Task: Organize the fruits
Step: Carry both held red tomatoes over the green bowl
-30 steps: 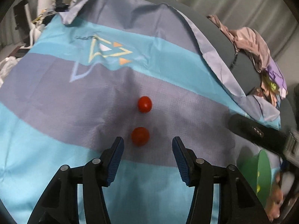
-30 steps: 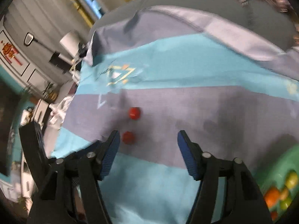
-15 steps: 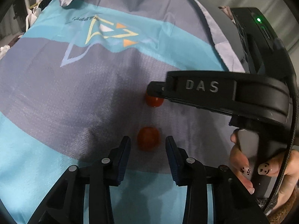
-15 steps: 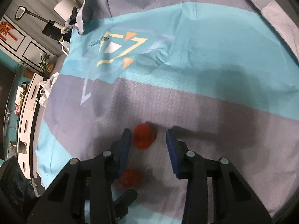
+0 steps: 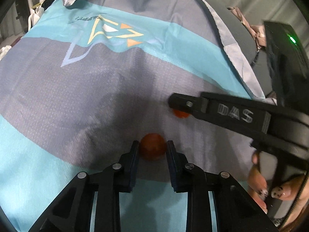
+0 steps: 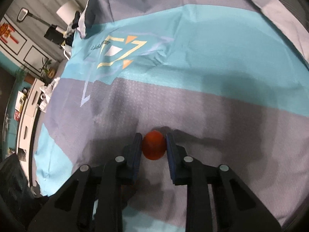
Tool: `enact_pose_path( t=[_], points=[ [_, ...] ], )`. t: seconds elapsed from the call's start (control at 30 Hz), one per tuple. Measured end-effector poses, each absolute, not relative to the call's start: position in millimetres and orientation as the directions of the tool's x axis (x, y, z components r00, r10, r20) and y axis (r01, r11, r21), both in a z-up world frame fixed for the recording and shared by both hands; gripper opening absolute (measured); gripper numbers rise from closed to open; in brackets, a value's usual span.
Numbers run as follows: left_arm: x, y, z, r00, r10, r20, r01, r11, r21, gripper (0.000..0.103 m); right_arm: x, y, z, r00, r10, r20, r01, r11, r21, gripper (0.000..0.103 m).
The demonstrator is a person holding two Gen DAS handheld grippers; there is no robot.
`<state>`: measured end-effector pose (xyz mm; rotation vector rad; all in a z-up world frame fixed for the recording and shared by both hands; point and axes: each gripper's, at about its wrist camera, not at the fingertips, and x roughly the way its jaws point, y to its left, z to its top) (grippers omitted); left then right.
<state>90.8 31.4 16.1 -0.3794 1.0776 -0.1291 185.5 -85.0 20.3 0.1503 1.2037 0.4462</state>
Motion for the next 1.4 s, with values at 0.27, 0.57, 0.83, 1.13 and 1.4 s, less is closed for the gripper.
enact_pose_path(
  t=[0.27,0.57,0.83,1.13,1.4],
  points=[
    [66.0,12.5,36.8,0.492,-0.299,-0.818,-0.003,0.939,-0.345,0.027,132.9,-136.0,44.4,0.347,0.432,-0.832,-0.209,0.901,0.380,0.026],
    [41.8,-9.3,61.5,0.500,-0.346,-0.794,0.102,0.934,-0.342,0.027,74.2,-176.6,61.8,0.421,0.449,-0.788,-0.180,0.893,0.412,0.026],
    [21.7,-32.0,73.9,0.492,-0.358,-0.793,0.174,0.933,-0.314,0.027,30.6,-205.7,76.4,0.502,0.424,-0.753,-0.140,0.900,0.413,0.026],
    [4.9,-60.0,84.1,0.504,-0.364,-0.783,0.248,0.930,-0.273,0.027,-3.2,-230.0,83.2,0.572,0.394,-0.719,-0.099,0.904,0.416,0.026],
    [-7.3,-89.7,97.4,0.537,-0.364,-0.761,0.291,0.927,-0.238,0.027,-25.7,-257.5,94.7,0.633,0.341,-0.695,-0.066,0.918,0.390,0.026]
  ],
)
